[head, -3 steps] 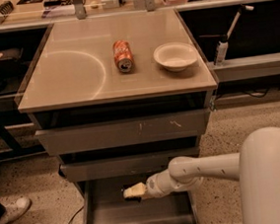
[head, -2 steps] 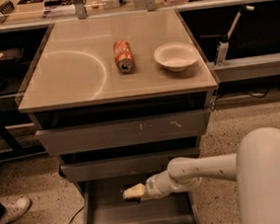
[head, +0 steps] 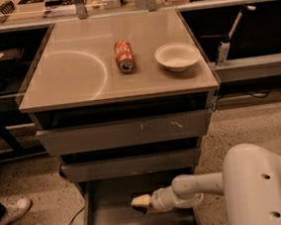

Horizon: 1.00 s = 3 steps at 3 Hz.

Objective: Place rxbar blueberry into bottom drawer

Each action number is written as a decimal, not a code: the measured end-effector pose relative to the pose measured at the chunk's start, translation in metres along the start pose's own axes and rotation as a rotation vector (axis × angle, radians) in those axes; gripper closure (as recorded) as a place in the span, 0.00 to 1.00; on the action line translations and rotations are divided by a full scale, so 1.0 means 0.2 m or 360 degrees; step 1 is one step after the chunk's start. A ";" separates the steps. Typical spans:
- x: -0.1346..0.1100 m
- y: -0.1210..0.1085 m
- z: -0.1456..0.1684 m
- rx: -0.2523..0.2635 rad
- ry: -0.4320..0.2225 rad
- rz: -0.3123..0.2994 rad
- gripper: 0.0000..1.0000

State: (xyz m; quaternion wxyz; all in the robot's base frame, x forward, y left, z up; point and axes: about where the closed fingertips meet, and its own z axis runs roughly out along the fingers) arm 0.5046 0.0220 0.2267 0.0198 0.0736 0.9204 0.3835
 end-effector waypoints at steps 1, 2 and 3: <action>0.02 -0.16 0.13 0.0043 -0.0007 0.0147 1.00; 0.01 -0.25 0.23 0.0094 0.0012 0.0217 1.00; 0.01 -0.29 0.31 0.0115 0.0041 0.0254 1.00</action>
Offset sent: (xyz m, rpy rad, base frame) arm -0.0012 -0.0036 -0.0993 -0.0794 0.1582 -0.1179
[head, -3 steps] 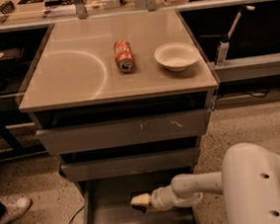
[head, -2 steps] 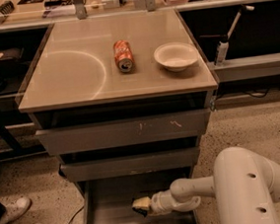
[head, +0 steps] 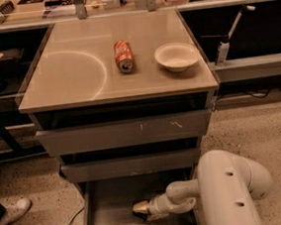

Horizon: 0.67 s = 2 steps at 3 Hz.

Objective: Place rxbar blueberry into bottom drawer

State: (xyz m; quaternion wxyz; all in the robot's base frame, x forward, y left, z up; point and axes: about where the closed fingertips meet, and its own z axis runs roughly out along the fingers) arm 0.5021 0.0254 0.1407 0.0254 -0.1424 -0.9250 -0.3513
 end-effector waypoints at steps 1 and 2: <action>0.00 0.00 0.00 0.0000 0.0000 -0.0001 0.81; 0.00 0.00 0.00 0.0000 0.0000 -0.0001 0.58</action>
Offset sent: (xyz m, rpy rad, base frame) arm 0.0004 0.0004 -0.0004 -0.0001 -0.0004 0.0002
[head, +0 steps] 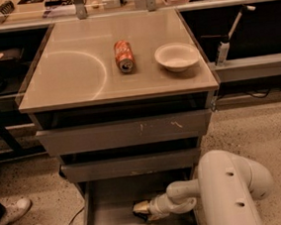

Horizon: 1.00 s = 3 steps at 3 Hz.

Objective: Place rxbar blueberry into bottom drawer

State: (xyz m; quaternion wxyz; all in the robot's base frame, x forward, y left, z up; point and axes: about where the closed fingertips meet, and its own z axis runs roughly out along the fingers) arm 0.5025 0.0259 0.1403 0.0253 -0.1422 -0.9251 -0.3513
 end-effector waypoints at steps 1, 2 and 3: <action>0.00 0.00 0.00 0.0000 0.0000 0.0000 0.35; 0.00 0.00 0.00 0.0000 0.0000 0.0000 0.12; 0.00 0.00 0.00 0.0000 0.0000 0.0000 0.00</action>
Offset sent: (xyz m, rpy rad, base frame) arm 0.0000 0.0000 0.0000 0.0000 0.0000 0.0000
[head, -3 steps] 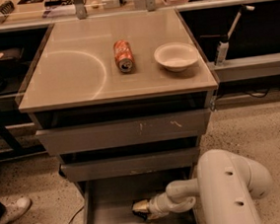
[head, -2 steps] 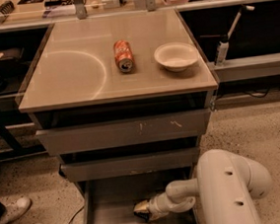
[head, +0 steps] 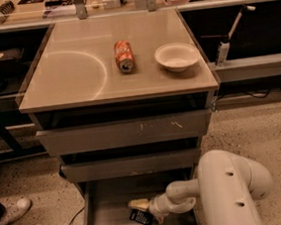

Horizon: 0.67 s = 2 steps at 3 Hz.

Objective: Place rxbar blueberry into bottom drawer

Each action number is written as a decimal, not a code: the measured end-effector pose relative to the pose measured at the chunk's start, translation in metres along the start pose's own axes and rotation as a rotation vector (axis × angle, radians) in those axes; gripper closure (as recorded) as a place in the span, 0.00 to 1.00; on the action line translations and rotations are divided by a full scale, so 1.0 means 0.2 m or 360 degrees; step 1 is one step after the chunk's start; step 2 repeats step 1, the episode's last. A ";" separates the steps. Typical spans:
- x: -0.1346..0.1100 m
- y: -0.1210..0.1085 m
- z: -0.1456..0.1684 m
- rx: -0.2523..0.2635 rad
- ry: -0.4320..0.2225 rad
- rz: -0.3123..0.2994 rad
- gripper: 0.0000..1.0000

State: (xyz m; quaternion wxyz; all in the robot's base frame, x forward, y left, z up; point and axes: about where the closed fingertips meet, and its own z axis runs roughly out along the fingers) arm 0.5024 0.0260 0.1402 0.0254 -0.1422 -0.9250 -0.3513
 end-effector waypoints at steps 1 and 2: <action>0.00 0.00 0.00 0.0000 0.0000 0.0000 0.00; 0.00 0.00 0.00 0.0000 0.0000 0.0000 0.00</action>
Offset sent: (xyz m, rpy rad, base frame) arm 0.0000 0.0000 0.0000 0.0000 0.0000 0.0000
